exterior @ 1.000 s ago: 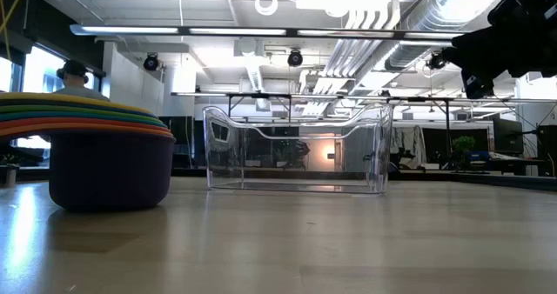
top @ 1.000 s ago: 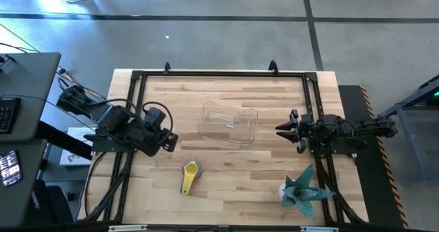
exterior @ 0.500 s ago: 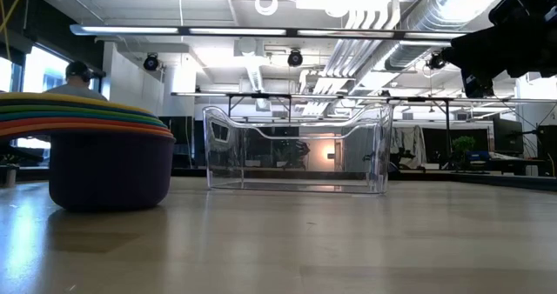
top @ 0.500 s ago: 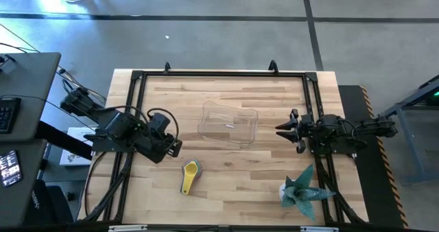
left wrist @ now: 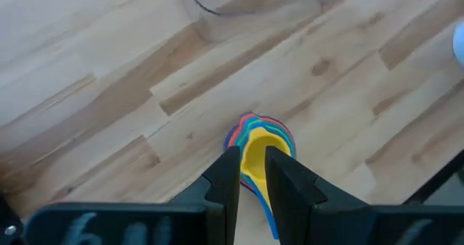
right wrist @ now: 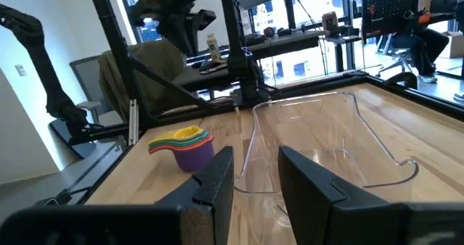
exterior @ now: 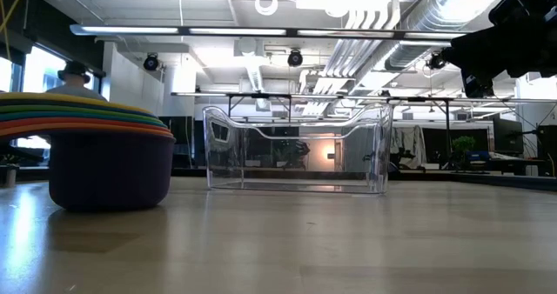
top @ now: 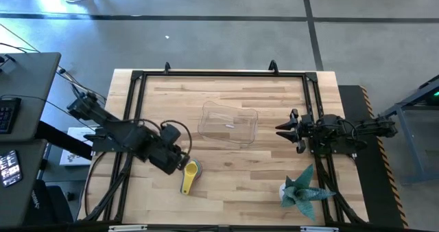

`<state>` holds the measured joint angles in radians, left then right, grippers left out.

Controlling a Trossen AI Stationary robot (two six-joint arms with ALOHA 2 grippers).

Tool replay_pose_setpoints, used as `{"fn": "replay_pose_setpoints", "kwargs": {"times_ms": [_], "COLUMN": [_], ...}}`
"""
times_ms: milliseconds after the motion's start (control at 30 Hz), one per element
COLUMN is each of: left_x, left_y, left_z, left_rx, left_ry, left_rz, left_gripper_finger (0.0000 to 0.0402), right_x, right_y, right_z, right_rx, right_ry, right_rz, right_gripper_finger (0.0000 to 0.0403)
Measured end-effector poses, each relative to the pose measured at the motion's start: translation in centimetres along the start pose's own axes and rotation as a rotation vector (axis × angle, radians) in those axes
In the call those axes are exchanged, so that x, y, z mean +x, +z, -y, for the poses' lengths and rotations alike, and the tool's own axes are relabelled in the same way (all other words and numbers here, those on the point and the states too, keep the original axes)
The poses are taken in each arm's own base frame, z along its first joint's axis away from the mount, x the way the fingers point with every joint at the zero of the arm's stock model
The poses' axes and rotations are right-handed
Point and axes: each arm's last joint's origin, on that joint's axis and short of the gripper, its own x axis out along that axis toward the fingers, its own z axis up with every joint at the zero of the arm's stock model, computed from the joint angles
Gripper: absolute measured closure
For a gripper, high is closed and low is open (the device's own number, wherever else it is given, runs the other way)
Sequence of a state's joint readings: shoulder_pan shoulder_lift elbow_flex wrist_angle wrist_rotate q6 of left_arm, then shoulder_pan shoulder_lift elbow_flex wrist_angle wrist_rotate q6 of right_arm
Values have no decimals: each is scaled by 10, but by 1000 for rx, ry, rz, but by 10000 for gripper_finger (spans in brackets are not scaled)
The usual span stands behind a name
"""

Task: Nest measuring cups in basket
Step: Put the nested measuring cups into the transparent bin

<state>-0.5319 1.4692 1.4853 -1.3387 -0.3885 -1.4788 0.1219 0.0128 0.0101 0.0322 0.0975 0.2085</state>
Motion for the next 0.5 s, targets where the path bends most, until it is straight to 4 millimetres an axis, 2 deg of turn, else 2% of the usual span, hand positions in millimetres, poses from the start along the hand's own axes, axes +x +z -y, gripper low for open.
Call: {"fn": "replay_pose_setpoints", "kwargs": {"times_ms": [233,500], "left_x": [12,25], "left_y": [-14,-31], "left_z": [11,23], "left_rx": [52,20], "left_ry": [38,59], "left_rz": [-22,-88], "left_gripper_finger": [346,346], "right_x": [0,0], "right_y": [0,0], "right_z": [0,0], "right_rx": [0,0], "right_ry": [0,0], "right_rz": [-1,-1], "right_gripper_finger": [302,302]}}
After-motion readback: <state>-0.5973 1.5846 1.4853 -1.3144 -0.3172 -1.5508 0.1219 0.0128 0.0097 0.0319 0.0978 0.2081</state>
